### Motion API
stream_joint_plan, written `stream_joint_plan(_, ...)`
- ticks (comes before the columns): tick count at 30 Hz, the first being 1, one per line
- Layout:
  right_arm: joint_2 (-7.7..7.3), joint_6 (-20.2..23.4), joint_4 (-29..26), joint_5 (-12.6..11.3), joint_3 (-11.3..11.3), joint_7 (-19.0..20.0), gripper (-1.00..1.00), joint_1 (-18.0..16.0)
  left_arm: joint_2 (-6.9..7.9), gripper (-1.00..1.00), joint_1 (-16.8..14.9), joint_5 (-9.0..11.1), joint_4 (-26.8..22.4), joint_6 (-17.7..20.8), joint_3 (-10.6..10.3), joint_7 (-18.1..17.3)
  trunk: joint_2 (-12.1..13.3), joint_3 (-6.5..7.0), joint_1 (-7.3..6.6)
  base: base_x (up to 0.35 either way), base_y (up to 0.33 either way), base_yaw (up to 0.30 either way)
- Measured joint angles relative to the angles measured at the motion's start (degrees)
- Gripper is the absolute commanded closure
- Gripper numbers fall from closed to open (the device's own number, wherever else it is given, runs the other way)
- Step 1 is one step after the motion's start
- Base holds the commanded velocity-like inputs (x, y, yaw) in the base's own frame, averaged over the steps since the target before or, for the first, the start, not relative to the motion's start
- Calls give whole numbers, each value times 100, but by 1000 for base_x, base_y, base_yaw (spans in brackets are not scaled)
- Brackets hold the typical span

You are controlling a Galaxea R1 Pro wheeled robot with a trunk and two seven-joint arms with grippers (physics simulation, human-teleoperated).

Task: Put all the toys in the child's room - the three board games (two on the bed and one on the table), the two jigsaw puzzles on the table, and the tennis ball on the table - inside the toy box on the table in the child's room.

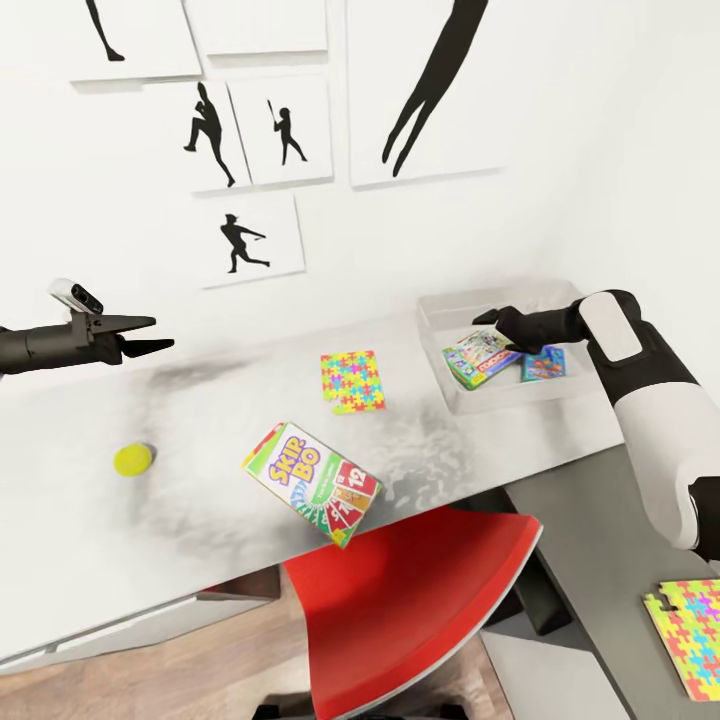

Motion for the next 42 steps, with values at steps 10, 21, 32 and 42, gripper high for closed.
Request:
stream_joint_plan(10, -12, 11, -11, -5, -7, 6, -100, 7, 0, -100, 0, -9, 2, 0, 0, 0, 0, 95, 0, -10, 0, 0)
stream_joint_plan(21, -30, 284, -438, -40, -73, 11, -100, 34, 0, -100, 0, -24, 4, 0, 0, 0, 0, 199, -1, -1, 0, 0)
stream_joint_plan(32, -51, 420, -1076, -79, -236, 13, -100, 85, 72, -100, 0, -29, 8, -5, -9, 0, 0, 303, -1, 0, 0, 0)
stream_joint_plan(42, -54, 420, -1411, -150, -293, 13, -100, 136, 278, -100, 2, -27, 21, -12, -16, 0, 0, 398, -1, 0, 0, 0)
